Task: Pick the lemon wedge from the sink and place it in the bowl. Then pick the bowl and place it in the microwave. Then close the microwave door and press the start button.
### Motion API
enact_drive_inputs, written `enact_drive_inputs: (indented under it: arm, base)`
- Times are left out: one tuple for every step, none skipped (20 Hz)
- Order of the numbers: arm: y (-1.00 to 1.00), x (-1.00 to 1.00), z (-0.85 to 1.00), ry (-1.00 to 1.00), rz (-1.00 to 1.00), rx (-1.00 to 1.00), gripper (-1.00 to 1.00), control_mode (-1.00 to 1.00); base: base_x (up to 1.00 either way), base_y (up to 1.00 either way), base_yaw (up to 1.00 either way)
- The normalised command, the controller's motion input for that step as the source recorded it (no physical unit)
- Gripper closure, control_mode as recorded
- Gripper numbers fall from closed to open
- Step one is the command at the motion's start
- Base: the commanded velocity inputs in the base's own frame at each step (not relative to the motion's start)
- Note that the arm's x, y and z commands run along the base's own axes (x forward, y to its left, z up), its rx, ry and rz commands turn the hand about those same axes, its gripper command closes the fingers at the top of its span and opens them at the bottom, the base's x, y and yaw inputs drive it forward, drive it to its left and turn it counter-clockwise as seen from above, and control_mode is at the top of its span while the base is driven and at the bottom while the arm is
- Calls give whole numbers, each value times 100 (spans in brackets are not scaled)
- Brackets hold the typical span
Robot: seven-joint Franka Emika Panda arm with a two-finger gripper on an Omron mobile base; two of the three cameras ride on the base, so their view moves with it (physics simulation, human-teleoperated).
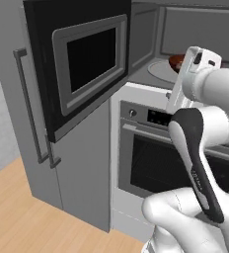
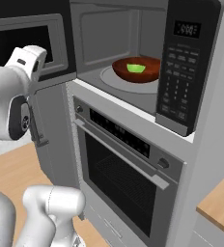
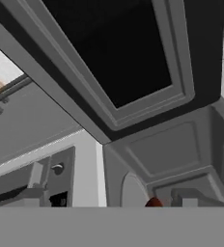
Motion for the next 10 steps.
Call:
enact_drive_inputs:
  arm:
    - [56, -100, 0, -11, 0, 0, -100, -100]
    - [62, -100, 0, -21, 0, -1, -100, -100]
    - [56, -100, 0, -22, 0, 0, -100, -100]
    - [52, -100, 1, -18, 0, 0, -100, -100]
    - [52, -100, 4, -17, 0, 0, -100, -100]
    - [50, -100, 11, -17, 0, 0, -100, -100]
    - [49, -100, 11, -24, 0, 3, -100, -100]
    - [42, -100, 12, -21, 0, 6, -100, -100]
    - [41, -100, 14, -18, 0, 6, -100, -100]
    - [39, -100, 16, -17, 0, 5, -100, -100]
  base:
    - [0, 0, 0]
    - [0, 0, 0]
    - [0, 0, 0]
    - [0, 0, 0]
    - [0, 0, 0]
    - [0, 0, 0]
    - [0, 0, 0]
    - [0, 0, 0]
    - [0, 0, 0]
    - [0, 0, 0]
